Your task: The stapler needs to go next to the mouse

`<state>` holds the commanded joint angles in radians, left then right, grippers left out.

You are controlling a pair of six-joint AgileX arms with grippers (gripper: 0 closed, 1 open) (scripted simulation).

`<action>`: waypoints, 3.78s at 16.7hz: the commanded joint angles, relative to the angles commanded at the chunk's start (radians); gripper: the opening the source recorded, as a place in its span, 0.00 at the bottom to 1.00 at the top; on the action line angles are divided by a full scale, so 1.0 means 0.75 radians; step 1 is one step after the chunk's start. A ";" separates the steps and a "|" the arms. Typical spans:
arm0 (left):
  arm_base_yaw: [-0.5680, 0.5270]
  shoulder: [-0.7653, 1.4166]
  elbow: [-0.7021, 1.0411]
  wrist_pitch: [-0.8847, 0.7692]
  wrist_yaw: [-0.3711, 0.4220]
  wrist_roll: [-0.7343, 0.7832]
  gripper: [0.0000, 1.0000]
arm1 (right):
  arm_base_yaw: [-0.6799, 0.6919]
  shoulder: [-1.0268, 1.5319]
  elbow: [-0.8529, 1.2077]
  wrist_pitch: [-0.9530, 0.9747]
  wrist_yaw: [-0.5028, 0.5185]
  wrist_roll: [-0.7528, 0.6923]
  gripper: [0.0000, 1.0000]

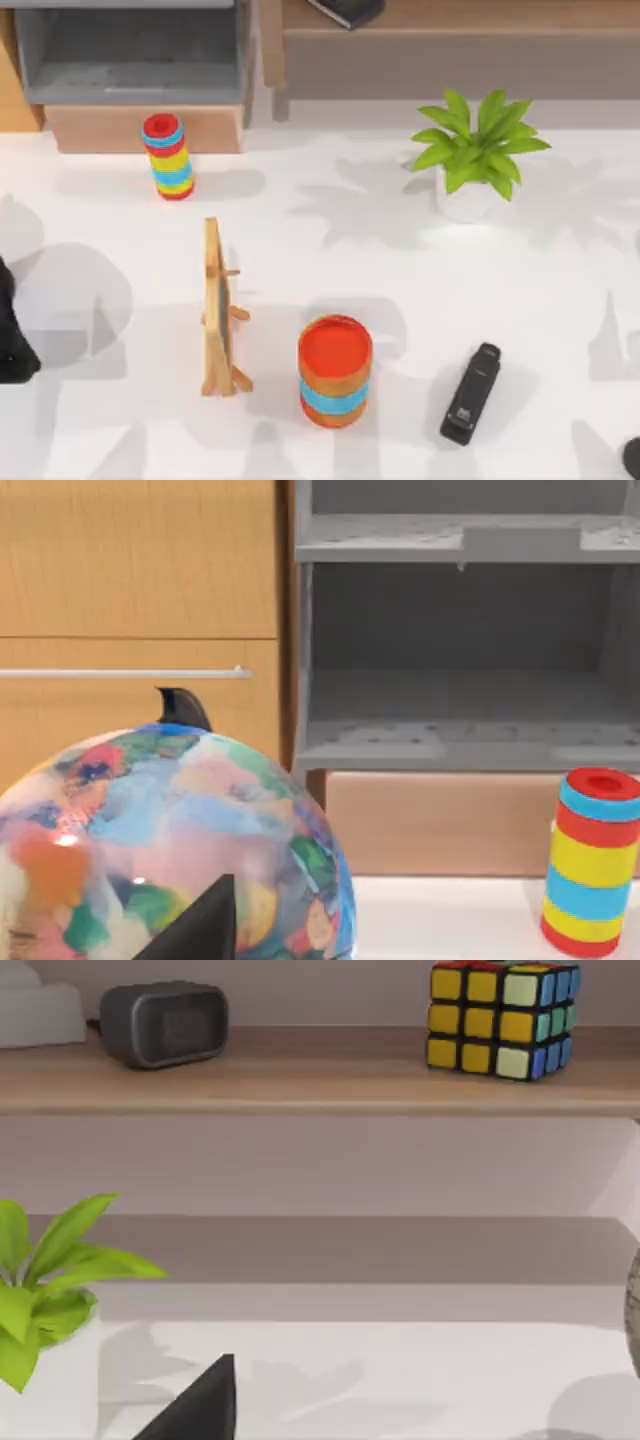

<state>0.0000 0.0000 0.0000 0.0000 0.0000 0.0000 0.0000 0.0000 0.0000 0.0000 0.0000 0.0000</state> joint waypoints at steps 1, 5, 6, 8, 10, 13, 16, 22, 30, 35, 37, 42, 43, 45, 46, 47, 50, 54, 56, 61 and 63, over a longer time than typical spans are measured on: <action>0.000 0.000 0.000 0.000 0.000 0.000 1.00 | 0.000 0.000 0.000 0.000 0.000 0.000 1.00; 0.000 0.000 0.000 0.000 0.000 0.000 1.00 | 0.074 0.081 0.069 -0.051 -0.014 0.072 1.00; 0.000 0.000 0.000 0.000 0.000 0.000 1.00 | 0.116 0.134 0.111 -0.084 -0.021 0.115 1.00; 0.000 0.000 0.000 0.000 0.000 0.000 1.00 | 0.214 0.274 0.219 -0.166 -0.033 0.223 1.00; 0.000 0.000 0.000 0.000 0.000 0.000 1.00 | 0.320 0.455 0.349 -0.267 -0.042 0.356 1.00; 0.000 0.000 0.000 0.000 0.000 0.000 1.00 | 0.483 0.792 0.578 -0.449 -0.047 0.584 1.00; 0.000 0.000 0.000 0.000 0.000 0.000 1.00 | 0.631 1.179 0.829 -0.654 -0.041 0.822 1.00; 0.000 0.000 0.000 0.000 0.000 0.000 1.00 | 0.827 1.936 1.286 -1.039 -0.014 1.265 1.00; 0.000 0.000 0.000 0.000 0.000 0.000 1.00 | 0.884 2.381 1.567 -1.278 -0.001 1.523 1.00; 0.000 0.000 0.000 0.000 0.000 0.000 1.00 | 0.877 2.379 1.560 -1.270 -0.002 1.522 1.00; 0.000 0.000 0.000 0.000 0.000 0.000 1.00 | 0.876 2.397 1.526 -1.222 0.000 1.522 1.00; 0.000 0.000 0.000 0.000 0.000 0.000 1.00 | 0.881 2.471 1.429 -1.049 0.001 1.527 1.00; 0.000 0.000 0.000 0.000 0.000 0.000 1.00 | 0.884 2.482 1.424 -1.032 0.000 1.528 1.00; 0.000 0.000 0.000 0.000 0.000 0.000 1.00 | 0.886 2.497 1.424 -1.018 0.000 1.527 1.00; 0.000 0.000 0.000 0.000 0.000 0.000 1.00 | 0.886 2.499 1.424 -1.017 -0.001 1.527 1.00; 0.000 0.000 0.000 0.000 0.000 0.000 1.00 | 0.886 2.499 1.424 -1.017 -0.001 1.527 1.00; 0.000 0.000 0.000 0.000 0.000 0.000 1.00 | 0.886 2.499 1.424 -1.017 -0.001 1.527 0.92; 0.000 0.000 0.000 0.000 0.000 0.000 1.00 | 0.886 2.499 1.424 -1.017 -0.001 1.527 0.62; 0.000 0.000 0.000 0.000 0.000 0.000 1.00 | 0.886 2.499 1.424 -1.017 -0.001 1.527 0.47; 0.000 0.000 0.000 0.000 0.000 0.000 1.00 | 0.886 2.499 1.424 -1.017 -0.001 1.527 0.10; 0.000 0.000 0.000 0.000 0.000 0.000 1.00 | 0.886 2.499 1.424 -1.017 -0.001 1.527 0.00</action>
<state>0.0000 0.0000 0.0000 0.0000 0.0000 0.0000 0.6641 1.8739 1.0682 -0.7628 -0.0004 1.1453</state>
